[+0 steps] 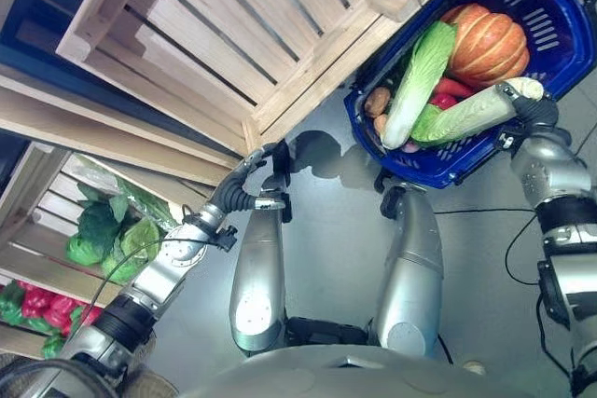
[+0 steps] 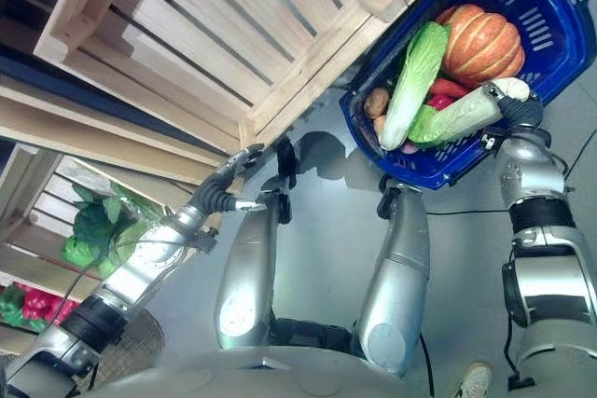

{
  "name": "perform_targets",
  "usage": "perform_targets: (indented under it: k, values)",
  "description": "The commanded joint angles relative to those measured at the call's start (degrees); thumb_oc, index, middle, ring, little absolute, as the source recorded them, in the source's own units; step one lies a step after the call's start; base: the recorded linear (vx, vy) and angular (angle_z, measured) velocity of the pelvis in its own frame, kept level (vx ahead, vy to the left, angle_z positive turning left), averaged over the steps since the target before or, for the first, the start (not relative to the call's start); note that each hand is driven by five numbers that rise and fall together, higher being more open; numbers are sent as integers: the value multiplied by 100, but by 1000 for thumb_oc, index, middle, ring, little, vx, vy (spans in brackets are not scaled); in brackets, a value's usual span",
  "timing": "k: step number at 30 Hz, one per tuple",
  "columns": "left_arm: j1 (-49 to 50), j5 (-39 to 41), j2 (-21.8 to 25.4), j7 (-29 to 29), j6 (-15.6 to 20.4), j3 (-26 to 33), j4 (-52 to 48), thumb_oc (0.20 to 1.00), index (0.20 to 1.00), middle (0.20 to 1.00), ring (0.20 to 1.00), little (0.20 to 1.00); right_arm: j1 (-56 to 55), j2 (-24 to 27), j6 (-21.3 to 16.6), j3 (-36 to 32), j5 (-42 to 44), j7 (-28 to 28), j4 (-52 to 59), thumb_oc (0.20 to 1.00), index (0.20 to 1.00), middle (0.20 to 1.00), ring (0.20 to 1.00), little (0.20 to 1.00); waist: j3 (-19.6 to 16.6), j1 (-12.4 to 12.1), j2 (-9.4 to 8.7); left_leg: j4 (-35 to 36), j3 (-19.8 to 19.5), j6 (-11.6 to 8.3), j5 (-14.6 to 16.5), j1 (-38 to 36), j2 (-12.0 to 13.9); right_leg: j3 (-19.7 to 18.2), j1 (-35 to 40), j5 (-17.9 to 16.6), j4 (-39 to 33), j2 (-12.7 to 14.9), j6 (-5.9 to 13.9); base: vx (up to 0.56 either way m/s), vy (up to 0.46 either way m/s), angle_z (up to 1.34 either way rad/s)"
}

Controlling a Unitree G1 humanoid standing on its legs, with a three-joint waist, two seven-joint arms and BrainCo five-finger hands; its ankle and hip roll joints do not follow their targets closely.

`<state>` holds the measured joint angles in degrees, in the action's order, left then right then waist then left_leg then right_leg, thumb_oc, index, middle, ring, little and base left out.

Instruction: Pick up fruits and vegetables into the basket

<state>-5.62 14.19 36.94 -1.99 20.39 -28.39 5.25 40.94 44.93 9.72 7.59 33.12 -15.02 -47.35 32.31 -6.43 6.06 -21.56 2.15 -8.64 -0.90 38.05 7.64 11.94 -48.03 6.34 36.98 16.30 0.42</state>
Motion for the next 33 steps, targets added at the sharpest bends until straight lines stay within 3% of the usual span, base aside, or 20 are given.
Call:
perform_targets:
  k: [1,5,6,11,13,19,22,23,27,28,33]
  values:
    - [106,63,16,-70,390,-378,-366,1000,1000,1000,1000,1000,192,490,223,328,-11,200,-611,200,200,200,200,200,-252,-57,560,-211,88,552,366,525,-164,48,-77,738,654,-30,210,-10,-78,9]
    - [84,23,39,-146,416,-500,-382,1000,1000,1000,1000,1000,479,568,103,450,-330,81,-1151,225,225,225,225,225,-252,-144,623,-287,7,606,392,655,-198,50,-189,765,740,-31,180,6,-58,8]
    - [85,13,42,-174,435,-549,-387,1000,1000,1000,1000,1000,621,599,57,517,-428,-105,-1233,1000,1000,1000,1000,1000,-252,-171,639,-315,-19,626,401,700,-205,45,-242,774,784,-30,170,6,-38,12]
    - [107,-55,40,-226,490,-607,-381,1000,1000,1000,1000,1000,735,613,-137,566,-695,-528,-1220,1000,1000,1000,1000,1000,-252,-186,656,-353,-50,650,426,735,-213,38,-285,785,826,-14,163,3,-8,4]
    - [232,-177,-8,-319,637,-654,-373,1000,1000,1000,1000,1000,798,617,-454,567,-1204,-1346,-803,1000,1000,1000,1000,1000,-252,-141,649,-238,-25,634,425,578,-234,50,-132,762,679,-37,177,-5,59,7]
    - [399,-82,-82,-282,633,-580,-358,1000,1000,1000,1000,1000,295,508,-772,263,-1680,-2123,1,1000,1000,1000,1000,1000,-252,41,569,35,72,576,406,65,-201,20,326,709,352,-88,241,6,120,-4]
    - [496,-46,-146,-205,689,-480,-250,1000,1000,1000,1000,1000,-483,187,-1413,-154,-1858,-2691,718,1000,1000,1000,1000,1000,-252,254,454,258,156,538,420,-501,-175,-29,853,639,10,-171,321,11,200,-10]
    - [461,-69,-146,-197,719,-430,-232,1000,1000,1000,1000,1000,-631,111,-1563,-268,-1872,-2755,859,1000,1000,1000,1000,1000,-252,281,444,363,221,566,261,-517,-142,53,882,448,-152,-181,275,-38,213,-11]
    - [475,62,-170,-173,776,-338,-83,1000,1000,1000,1000,1000,-1418,-317,-2112,-483,-1846,-3147,1457,1000,1000,1000,1000,1000,-252,472,327,550,278,531,260,-1035,-99,5,1413,322,-515,-238,335,18,152,-20]
    - [526,215,-184,-53,725,-193,6,1000,1000,1000,1000,1000,-1931,-663,-2474,-602,-2007,-3254,1720,1000,1000,1000,1000,1000,-252,579,241,653,305,519,286,-1347,-67,-28,1753,262,-738,-254,369,44,121,-20]
    - [681,114,-254,181,683,82,298,1000,1000,1000,1000,1000,-2908,-1262,-3022,-660,-2437,-3203,2253,1000,1000,1000,1000,1000,-252,745,-31,955,303,484,269,-2116,-15,-54,2662,76,-1329,-322,480,70,68,-11]
